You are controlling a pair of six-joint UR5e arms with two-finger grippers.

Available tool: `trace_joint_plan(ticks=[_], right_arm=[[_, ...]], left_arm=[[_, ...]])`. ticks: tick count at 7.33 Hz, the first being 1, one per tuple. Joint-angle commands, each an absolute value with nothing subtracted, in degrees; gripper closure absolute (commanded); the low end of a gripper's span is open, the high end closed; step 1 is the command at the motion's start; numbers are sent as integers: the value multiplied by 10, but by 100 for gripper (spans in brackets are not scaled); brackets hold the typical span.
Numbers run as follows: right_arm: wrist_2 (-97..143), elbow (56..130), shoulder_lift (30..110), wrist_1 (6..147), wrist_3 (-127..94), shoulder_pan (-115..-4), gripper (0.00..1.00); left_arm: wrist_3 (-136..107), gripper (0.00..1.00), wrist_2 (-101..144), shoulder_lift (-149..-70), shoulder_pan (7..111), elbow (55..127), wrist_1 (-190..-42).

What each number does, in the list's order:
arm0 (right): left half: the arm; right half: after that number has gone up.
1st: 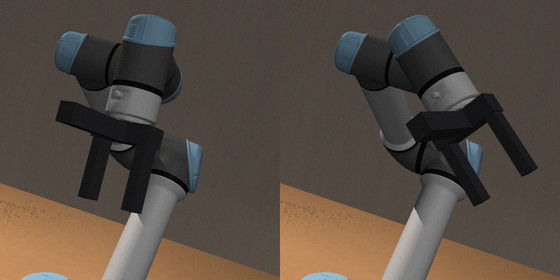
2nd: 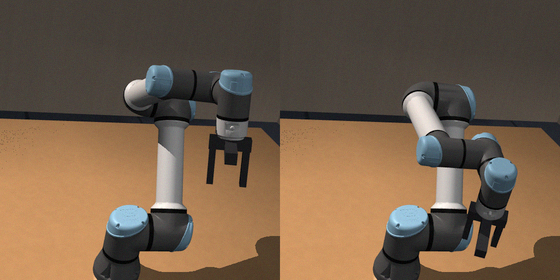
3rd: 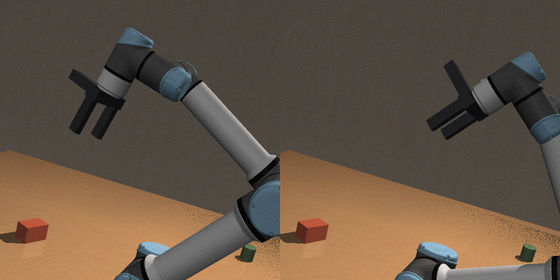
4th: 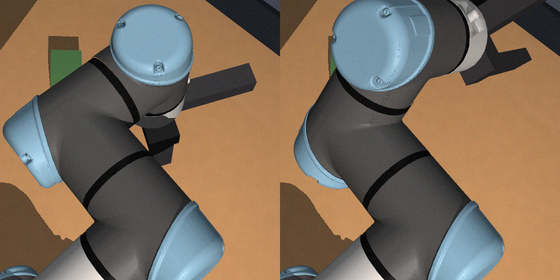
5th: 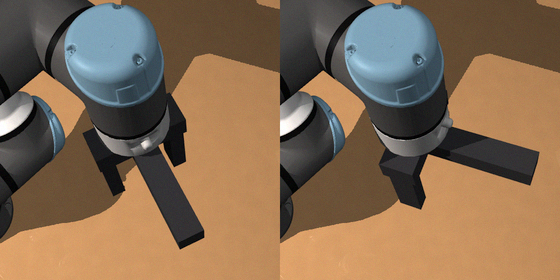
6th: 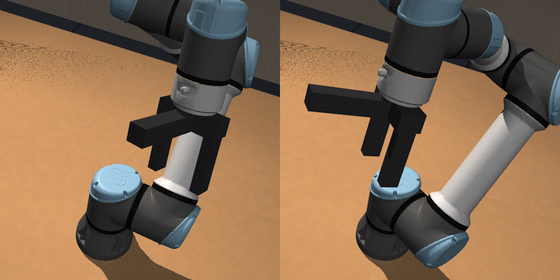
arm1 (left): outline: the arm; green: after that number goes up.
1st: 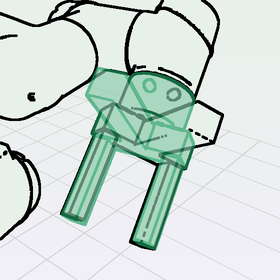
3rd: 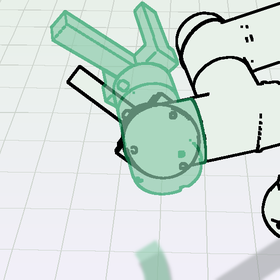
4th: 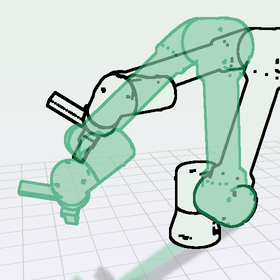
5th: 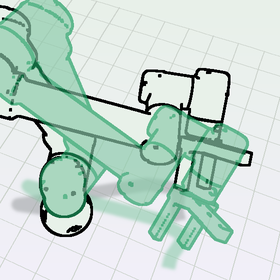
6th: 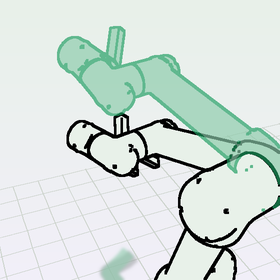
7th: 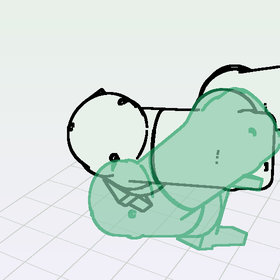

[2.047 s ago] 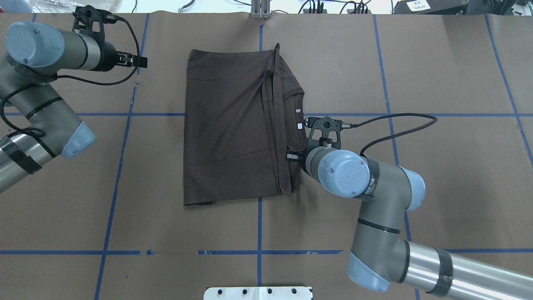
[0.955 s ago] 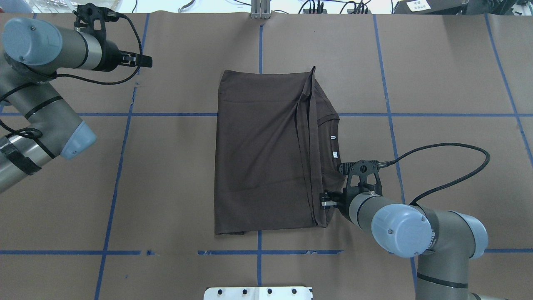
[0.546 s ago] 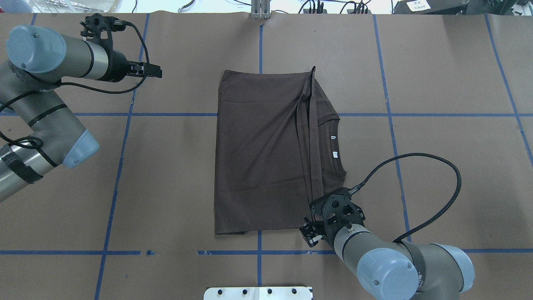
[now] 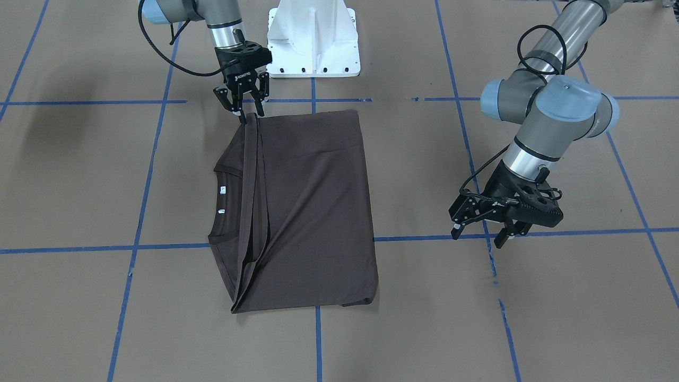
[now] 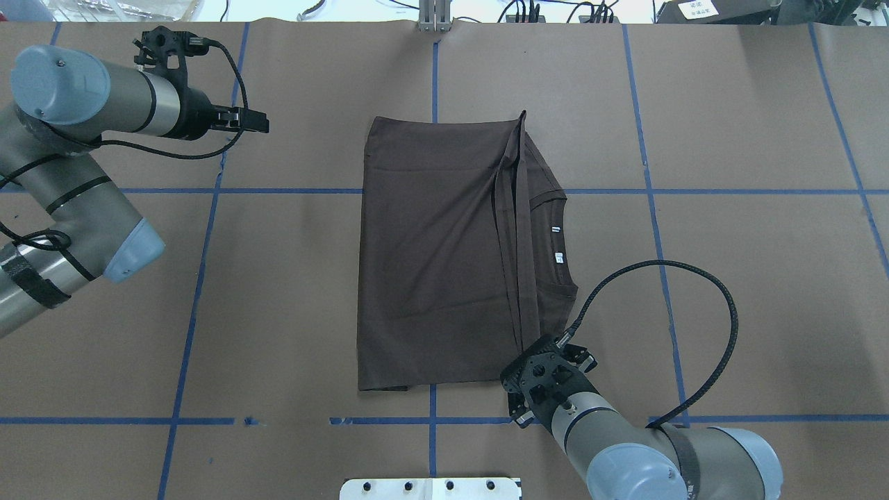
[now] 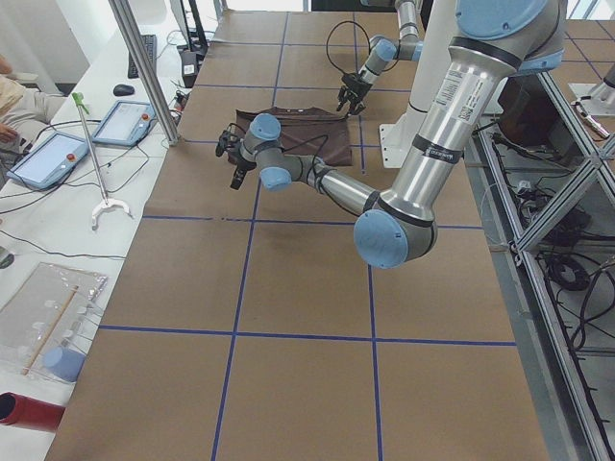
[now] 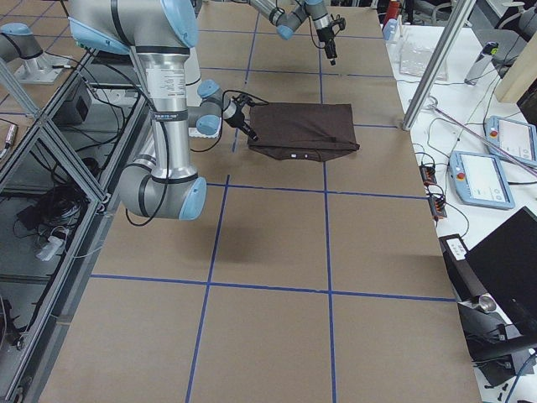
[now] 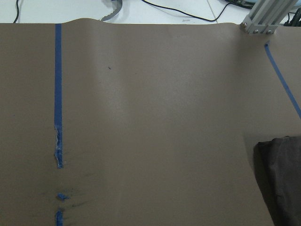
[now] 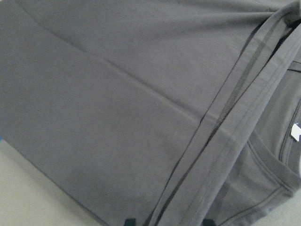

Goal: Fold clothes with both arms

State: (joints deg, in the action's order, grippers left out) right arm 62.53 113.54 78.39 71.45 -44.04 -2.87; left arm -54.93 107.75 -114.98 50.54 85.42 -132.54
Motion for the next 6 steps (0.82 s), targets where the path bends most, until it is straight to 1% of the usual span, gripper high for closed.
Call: trace_joint_plan(ticks=[1, 3, 4, 5, 6], right_arm=[[621, 1132, 781, 715, -439, -19, 46], [621, 1131, 781, 715, -440, -18, 46], [621, 1129, 782, 715, -440, -18, 57], [620, 1129, 784, 715, -440, -18, 80], [620, 1129, 785, 715, -441, -20, 100]], left_arm=[[-549, 0, 1078, -1150, 505, 853, -1325], [-548, 0, 1078, -1150, 505, 851, -1325], [-548, 0, 1077, -1150, 505, 850, -1325], [-548, 0, 1077, -1150, 505, 850, -1326], [-548, 0, 1077, -1150, 505, 850, -1325]])
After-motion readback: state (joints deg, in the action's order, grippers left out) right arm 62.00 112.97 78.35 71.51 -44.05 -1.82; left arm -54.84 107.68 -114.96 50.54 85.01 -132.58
